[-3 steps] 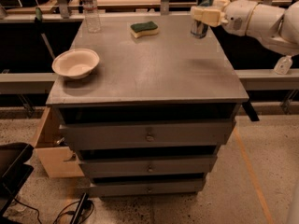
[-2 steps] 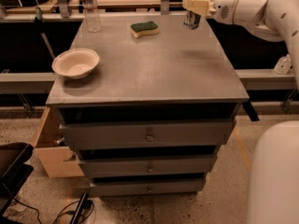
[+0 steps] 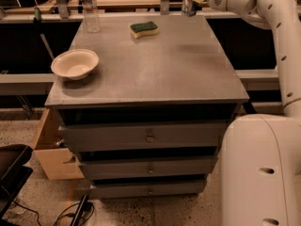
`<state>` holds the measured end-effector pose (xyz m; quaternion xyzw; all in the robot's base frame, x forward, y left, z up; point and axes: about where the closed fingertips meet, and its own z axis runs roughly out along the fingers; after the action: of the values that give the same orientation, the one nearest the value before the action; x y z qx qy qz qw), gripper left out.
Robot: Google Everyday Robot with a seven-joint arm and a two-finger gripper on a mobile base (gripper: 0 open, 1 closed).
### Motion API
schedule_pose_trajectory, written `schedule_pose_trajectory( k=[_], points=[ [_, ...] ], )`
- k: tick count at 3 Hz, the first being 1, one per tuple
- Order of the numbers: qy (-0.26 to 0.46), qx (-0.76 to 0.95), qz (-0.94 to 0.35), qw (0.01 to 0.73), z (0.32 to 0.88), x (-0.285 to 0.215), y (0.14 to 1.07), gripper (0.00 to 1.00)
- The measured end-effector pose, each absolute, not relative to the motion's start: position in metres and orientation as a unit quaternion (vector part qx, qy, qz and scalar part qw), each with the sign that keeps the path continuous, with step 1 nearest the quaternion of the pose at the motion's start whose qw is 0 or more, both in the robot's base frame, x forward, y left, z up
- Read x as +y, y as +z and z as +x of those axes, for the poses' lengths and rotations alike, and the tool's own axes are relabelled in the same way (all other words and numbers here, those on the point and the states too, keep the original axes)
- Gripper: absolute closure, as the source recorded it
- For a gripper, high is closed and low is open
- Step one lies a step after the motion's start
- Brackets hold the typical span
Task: Move redbull can near sponge
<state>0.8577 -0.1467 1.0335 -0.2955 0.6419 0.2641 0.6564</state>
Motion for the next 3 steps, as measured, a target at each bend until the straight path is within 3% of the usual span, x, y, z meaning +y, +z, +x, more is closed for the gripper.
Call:
schedule_pose_trajectory(
  k=[3],
  points=[
    [0.205,0.623,-0.256,0.710,0.921,-0.130,1.019,1.00]
  ],
)
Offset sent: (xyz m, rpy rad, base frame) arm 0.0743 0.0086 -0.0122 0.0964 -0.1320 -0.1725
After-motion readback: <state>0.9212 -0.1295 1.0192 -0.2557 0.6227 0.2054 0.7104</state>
